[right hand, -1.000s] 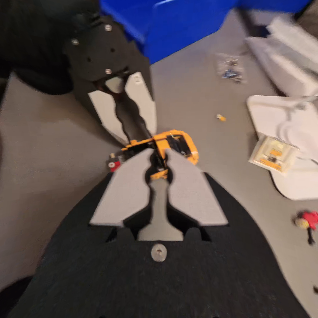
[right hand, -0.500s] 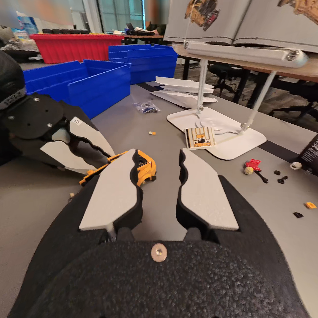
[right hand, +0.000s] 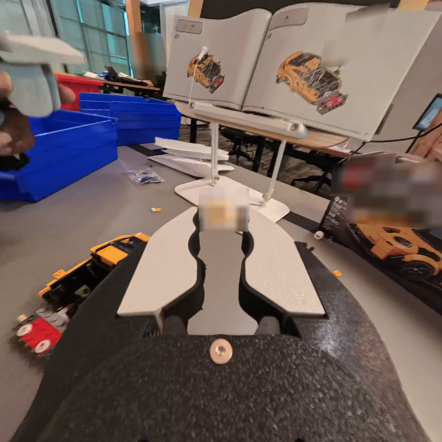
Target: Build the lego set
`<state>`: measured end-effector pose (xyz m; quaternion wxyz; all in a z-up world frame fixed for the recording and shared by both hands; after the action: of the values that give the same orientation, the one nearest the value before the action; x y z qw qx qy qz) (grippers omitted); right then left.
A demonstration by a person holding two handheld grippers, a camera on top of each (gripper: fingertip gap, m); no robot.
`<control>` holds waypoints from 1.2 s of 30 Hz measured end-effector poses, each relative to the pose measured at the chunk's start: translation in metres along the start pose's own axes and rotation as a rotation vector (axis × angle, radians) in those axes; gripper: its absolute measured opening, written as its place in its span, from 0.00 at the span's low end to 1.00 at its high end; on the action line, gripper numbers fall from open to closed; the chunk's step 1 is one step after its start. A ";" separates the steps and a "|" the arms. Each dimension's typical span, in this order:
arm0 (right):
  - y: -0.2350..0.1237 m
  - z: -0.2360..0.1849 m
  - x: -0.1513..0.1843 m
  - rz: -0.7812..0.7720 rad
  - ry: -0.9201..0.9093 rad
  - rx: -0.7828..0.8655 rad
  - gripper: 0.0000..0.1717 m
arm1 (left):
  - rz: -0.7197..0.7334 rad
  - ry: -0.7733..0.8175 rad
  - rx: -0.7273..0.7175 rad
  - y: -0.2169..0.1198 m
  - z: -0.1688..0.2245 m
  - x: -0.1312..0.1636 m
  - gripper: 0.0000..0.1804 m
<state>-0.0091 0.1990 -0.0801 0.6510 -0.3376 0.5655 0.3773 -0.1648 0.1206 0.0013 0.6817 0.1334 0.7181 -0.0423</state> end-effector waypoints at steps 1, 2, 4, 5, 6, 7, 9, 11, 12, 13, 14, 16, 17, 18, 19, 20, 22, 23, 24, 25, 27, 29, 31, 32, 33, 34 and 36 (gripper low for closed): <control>0.001 0.003 -0.005 0.024 -0.012 0.026 0.14 | 0.031 -0.011 -0.018 0.007 -0.007 -0.010 0.00; 0.004 0.005 -0.011 0.041 -0.026 0.043 0.10 | 0.061 -0.021 -0.039 0.015 -0.015 -0.019 0.00; 0.014 0.012 -0.027 0.063 -0.062 0.086 0.05 | 0.102 -0.024 -0.073 0.032 -0.031 -0.032 0.00; 0.020 0.018 -0.038 0.087 -0.069 0.117 0.02 | 0.114 -0.017 -0.090 0.038 -0.038 -0.035 0.00; 0.028 0.023 -0.050 0.109 -0.058 0.137 0.00 | 0.131 -0.013 -0.110 0.043 -0.044 -0.037 0.00; 0.038 0.028 -0.063 0.127 -0.038 0.142 0.00 | 0.148 -0.022 -0.121 0.045 -0.048 -0.037 0.00; 0.056 0.041 -0.090 0.171 -0.019 0.170 0.00 | 0.169 -0.047 -0.112 0.044 -0.050 -0.032 0.00; 0.075 0.057 -0.111 0.203 0.003 0.206 0.00 | 0.135 -0.016 -0.114 0.041 -0.053 -0.020 0.00; 0.085 0.064 -0.118 0.209 0.021 0.221 0.00 | 0.118 -0.005 -0.123 0.038 -0.056 -0.015 0.00; 0.095 0.068 -0.123 0.220 0.035 0.229 0.00 | 0.110 -0.008 -0.132 0.036 -0.060 -0.012 0.00; 0.107 0.070 -0.128 0.230 0.035 0.225 0.00 | 0.105 -0.021 -0.140 0.033 -0.064 -0.010 0.00; 0.131 0.070 -0.134 0.226 -0.003 0.210 0.01 | 0.094 -0.053 -0.166 0.029 -0.075 -0.006 0.00; 0.143 0.069 -0.137 0.226 -0.022 0.205 0.01 | 0.091 -0.065 -0.176 0.028 -0.080 -0.004 0.00; 0.154 0.068 -0.142 0.228 -0.037 0.195 0.02 | 0.084 -0.069 -0.185 0.027 -0.083 0.000 0.00; 0.164 0.068 -0.146 0.229 -0.046 0.193 0.02 | 0.071 -0.065 -0.197 0.027 -0.086 0.004 0.00; 0.173 0.067 -0.151 0.231 -0.050 0.192 0.02 | 0.058 -0.059 -0.206 0.028 -0.088 0.009 0.00; 0.190 0.066 -0.157 0.222 -0.054 0.187 0.02 | 0.034 -0.051 -0.215 0.030 -0.090 0.018 0.00; 0.197 0.065 -0.158 0.215 -0.056 0.184 0.01 | 0.026 -0.050 -0.218 0.030 -0.090 0.021 0.00; 0.204 0.064 -0.159 0.207 -0.061 0.183 0.01 | 0.020 -0.049 -0.219 0.031 -0.091 0.023 0.00; 0.210 0.064 -0.158 0.190 -0.068 0.186 0.01 | 0.015 -0.049 -0.219 0.032 -0.091 0.025 0.00; 0.218 0.064 -0.154 0.157 -0.083 0.198 0.00 | 0.010 -0.052 -0.221 0.032 -0.092 0.028 0.00; 0.222 0.067 -0.151 0.144 -0.083 0.209 0.00 | 0.006 -0.055 -0.223 0.032 -0.092 0.029 0.00; 0.223 0.069 -0.148 0.138 -0.083 0.208 0.00 | 0.003 -0.056 -0.222 0.033 -0.092 0.031 0.00; 0.223 0.069 -0.148 0.137 -0.082 0.202 0.00 | -0.002 -0.057 -0.220 0.033 -0.091 0.032 0.00; 0.223 0.069 -0.147 0.136 -0.085 0.191 0.00 | -0.004 -0.058 -0.217 0.034 -0.090 0.033 0.00; 0.220 0.068 -0.148 0.141 -0.094 0.180 0.00 | -0.005 -0.062 -0.211 0.034 -0.088 0.033 0.00; 0.203 0.064 -0.152 0.181 -0.092 0.153 0.00 | -0.009 -0.077 -0.181 0.037 -0.079 0.033 0.00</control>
<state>-0.1676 0.3366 0.0763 0.6635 -0.2169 0.5903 0.4053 -0.2328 0.1794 -0.0215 0.7177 0.0664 0.6930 0.0144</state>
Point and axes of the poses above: each gripper's, where its closed fingertips meet, y out along the fingers, x out of its underside, z = x × y across the jaws, the point moved 1 cm from there along -y, back along the fingers, and after that the axes turned 2 degrees about x, right-handed, at the moved point
